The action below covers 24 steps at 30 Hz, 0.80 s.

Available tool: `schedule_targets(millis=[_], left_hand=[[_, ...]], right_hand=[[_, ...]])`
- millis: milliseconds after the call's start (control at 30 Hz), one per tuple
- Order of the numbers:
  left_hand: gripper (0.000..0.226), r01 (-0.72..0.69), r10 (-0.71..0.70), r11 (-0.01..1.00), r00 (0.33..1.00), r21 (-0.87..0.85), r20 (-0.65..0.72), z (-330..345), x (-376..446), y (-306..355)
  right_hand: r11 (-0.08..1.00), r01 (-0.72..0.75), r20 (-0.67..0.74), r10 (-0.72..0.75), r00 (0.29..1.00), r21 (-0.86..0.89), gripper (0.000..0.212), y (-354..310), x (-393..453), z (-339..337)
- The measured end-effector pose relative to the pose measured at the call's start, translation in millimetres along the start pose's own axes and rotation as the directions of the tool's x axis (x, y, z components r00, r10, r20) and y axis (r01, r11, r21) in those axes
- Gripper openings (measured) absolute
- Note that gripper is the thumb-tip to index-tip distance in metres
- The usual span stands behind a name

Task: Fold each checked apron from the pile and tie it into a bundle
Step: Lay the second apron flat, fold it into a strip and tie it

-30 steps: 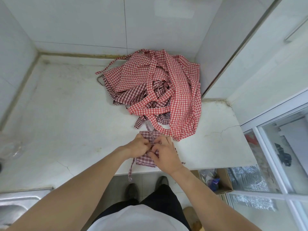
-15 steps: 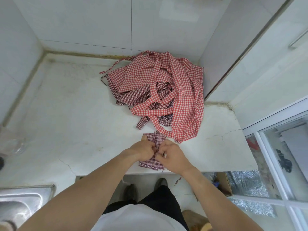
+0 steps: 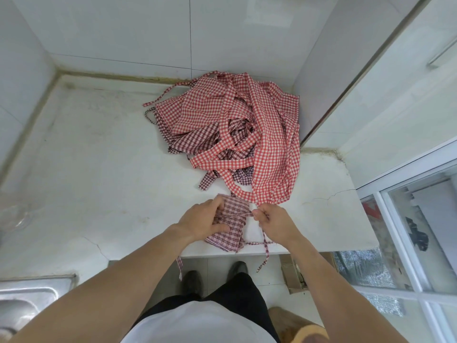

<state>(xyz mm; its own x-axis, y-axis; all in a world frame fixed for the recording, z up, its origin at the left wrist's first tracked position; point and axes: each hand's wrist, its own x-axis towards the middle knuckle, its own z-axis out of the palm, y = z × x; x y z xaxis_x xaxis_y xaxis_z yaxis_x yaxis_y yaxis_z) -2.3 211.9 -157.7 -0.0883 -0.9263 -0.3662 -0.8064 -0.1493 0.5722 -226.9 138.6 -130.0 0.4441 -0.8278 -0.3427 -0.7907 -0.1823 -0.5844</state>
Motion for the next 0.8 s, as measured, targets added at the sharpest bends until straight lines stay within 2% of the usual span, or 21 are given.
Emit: schedule_targets(millis=[100, 167, 267, 333, 433, 567, 633, 700, 800], left_hand=[[0.061, 0.116, -0.116, 0.989, 0.993, 0.086, -0.005, 0.5, -3.6, -4.2], [0.069, 0.172, -0.174, 0.964, 0.985, 0.203, -0.01, 0.3, -6.3, -1.4], [0.068, 0.196, -0.189, 0.936, 0.981, 0.291, -0.052, 3.9, -3.3, 5.3], [0.058, 0.168, -0.153, 0.96, 0.985, 0.223, -0.084, 6.3, 1.1, 9.3], [0.047, 0.091, -0.077, 0.987, 0.992, 0.136, -0.103, 10.8, 4.9, 16.9], [0.041, 0.021, 0.012, 0.965, 0.992, 0.263, -0.127, 8.4, 0.9, 14.1], [0.04, 0.01, 0.031, 0.959, 0.989, 0.283, -0.141, 3.6, -2.8, 9.9], [0.045, 0.045, -0.002, 0.956, 0.989, 0.291, -0.145, -1.2, -6.5, 6.6], [0.052, 0.153, -0.121, 0.946, 0.984, 0.284, -0.128, -1.5, -7.0, 3.3]], right_hand=[[0.999, -0.044, 0.024, 0.044, 0.999, -0.008, 0.034, 11.4, -4.9, -2.8], [0.998, -0.066, 0.039, 0.067, 0.997, -0.023, 0.033, 15.8, -8.7, 0.6], [0.992, -0.086, 0.056, 0.091, 0.994, -0.09, 0.037, 13.1, -10.8, 8.7], [0.995, -0.069, 0.059, 0.073, 0.996, -0.073, 0.029, 6.5, -9.7, 13.1], [0.996, -0.073, 0.017, 0.072, 0.997, 0.051, 0.013, -5.9, -9.3, 17.9], [0.976, -0.074, -0.066, 0.09, 0.994, 0.204, 0.026, -15.8, -11.2, 26.2], [0.961, -0.083, -0.086, 0.109, 0.99, 0.266, 0.024, -10.7, -9.8, 28.7], [0.931, -0.135, -0.063, 0.165, 0.984, 0.338, 0.022, -1.5, -8.8, 28.0], [0.919, -0.165, -0.073, 0.204, 0.976, 0.358, 0.025, 8.8, -10.0, 24.5]])
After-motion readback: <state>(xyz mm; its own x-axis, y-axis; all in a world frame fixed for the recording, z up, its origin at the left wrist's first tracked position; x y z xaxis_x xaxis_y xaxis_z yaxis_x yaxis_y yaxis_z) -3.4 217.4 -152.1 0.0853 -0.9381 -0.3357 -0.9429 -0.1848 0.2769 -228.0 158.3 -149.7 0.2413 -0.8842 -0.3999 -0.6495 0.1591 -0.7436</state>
